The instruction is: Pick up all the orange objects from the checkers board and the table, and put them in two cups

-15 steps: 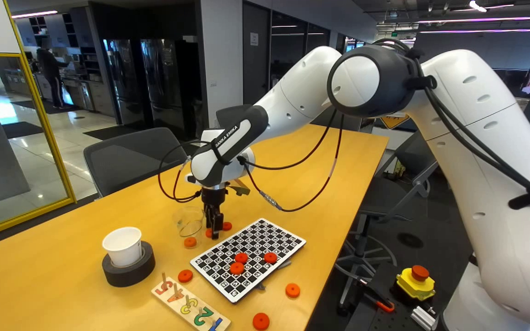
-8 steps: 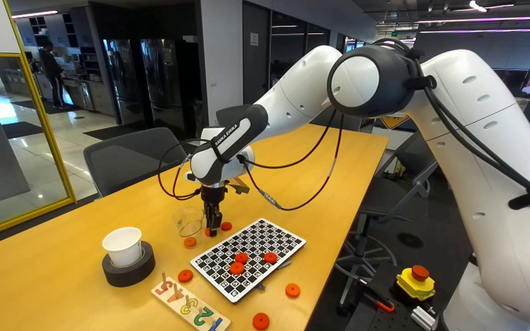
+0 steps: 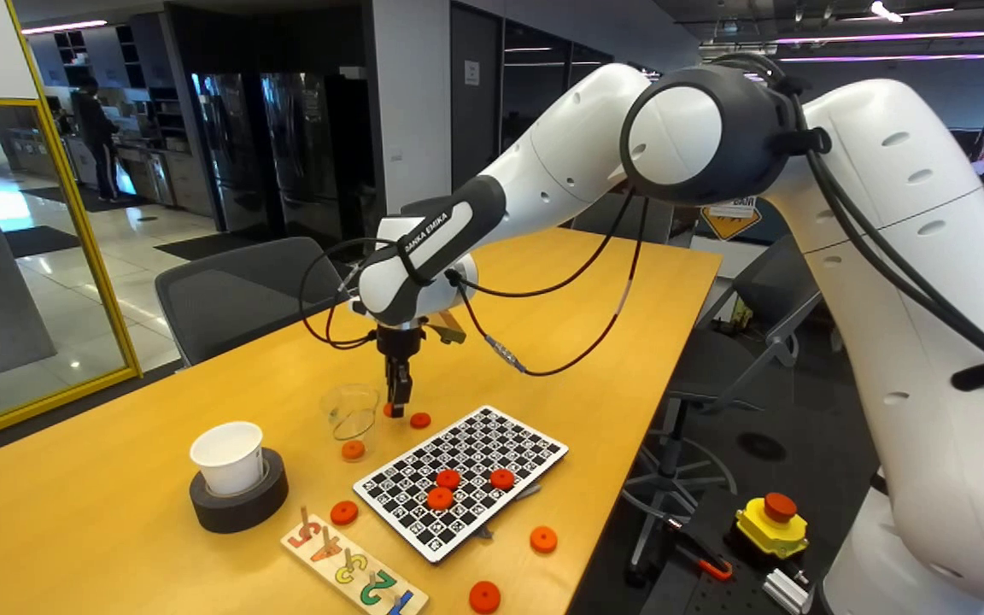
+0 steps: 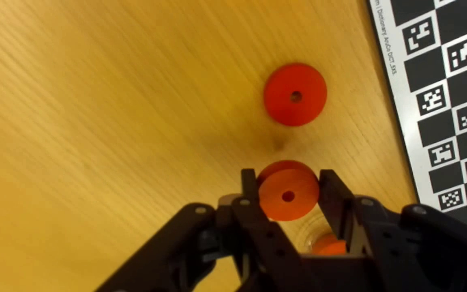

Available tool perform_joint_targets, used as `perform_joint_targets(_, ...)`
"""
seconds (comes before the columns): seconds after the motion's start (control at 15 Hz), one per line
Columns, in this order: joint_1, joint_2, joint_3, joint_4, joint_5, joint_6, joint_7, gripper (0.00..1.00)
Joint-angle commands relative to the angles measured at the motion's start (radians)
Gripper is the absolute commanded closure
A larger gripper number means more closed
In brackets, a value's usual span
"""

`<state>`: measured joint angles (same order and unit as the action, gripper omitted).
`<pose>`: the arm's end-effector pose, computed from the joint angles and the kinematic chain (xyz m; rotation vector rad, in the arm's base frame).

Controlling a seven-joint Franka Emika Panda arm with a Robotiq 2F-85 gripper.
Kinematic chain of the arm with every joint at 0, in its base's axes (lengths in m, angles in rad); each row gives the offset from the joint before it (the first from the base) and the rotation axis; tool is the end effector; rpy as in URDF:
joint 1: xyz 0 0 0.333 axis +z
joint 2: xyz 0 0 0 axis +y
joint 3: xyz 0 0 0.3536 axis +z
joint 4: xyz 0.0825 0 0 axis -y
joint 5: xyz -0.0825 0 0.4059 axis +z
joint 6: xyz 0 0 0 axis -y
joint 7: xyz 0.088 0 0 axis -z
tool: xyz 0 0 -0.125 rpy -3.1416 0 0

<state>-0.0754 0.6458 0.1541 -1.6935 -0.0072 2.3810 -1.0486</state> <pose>0.7203 0.0444 0.2263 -2.6305 -1.6119 -0.1292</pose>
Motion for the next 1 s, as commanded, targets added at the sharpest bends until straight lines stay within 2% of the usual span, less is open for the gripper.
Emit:
perform_joint_targets(0.0, 0.036, -0.127, -0.037, -0.076, -0.050, 0.003, 0.094, 0.78)
perform_joint_targets(0.6, 0.138, -0.266, -0.039, -0.133, -0.196, -0.024, 0.276, 0.78)
perform_joint_targets(0.93, 0.174, -0.274, -0.006, -0.137, -0.195, -0.061, 0.300, 0.78)
